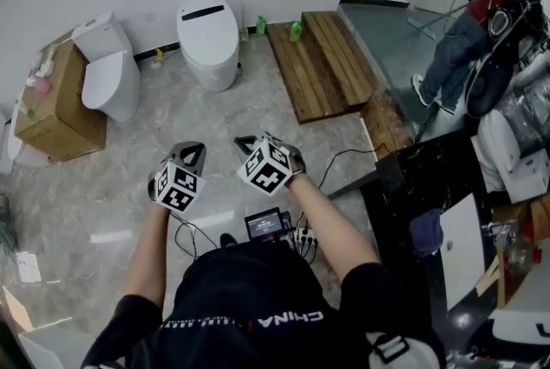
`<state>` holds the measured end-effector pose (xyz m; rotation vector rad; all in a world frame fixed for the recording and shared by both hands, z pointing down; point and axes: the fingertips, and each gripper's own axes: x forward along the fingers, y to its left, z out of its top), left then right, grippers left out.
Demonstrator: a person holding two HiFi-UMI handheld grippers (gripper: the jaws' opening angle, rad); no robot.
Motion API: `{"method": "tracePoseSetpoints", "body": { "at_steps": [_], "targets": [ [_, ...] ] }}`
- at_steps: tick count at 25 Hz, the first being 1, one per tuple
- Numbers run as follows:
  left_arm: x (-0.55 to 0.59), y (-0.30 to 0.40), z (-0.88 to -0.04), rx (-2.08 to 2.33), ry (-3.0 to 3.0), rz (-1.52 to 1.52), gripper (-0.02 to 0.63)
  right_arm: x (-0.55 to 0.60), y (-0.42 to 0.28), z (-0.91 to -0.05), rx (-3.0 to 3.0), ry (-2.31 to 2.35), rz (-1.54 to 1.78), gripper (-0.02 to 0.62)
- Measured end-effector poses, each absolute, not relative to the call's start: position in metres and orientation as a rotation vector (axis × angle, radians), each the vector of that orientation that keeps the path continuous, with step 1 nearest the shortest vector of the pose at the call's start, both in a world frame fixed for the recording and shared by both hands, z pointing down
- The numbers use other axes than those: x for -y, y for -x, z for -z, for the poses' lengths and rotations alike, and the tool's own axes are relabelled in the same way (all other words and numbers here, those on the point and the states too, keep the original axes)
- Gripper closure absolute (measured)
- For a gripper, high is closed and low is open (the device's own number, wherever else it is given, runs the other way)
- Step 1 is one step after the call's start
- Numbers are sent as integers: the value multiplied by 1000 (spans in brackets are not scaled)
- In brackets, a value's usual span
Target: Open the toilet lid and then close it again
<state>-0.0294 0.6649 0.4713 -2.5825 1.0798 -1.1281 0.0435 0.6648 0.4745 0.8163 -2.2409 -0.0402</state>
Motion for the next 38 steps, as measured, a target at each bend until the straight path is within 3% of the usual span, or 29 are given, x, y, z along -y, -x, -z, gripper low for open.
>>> {"method": "tracePoseSetpoints", "body": {
  "at_steps": [26,38],
  "targets": [
    [-642,-19,-495,-1215,2576,1169,595,-636,-113,-511,2288,-772,-73,581],
    [-529,-21,-517,-1157,2668,1119,595,-542,-120,-537,2234,-800,-143,580]
  ]
}}
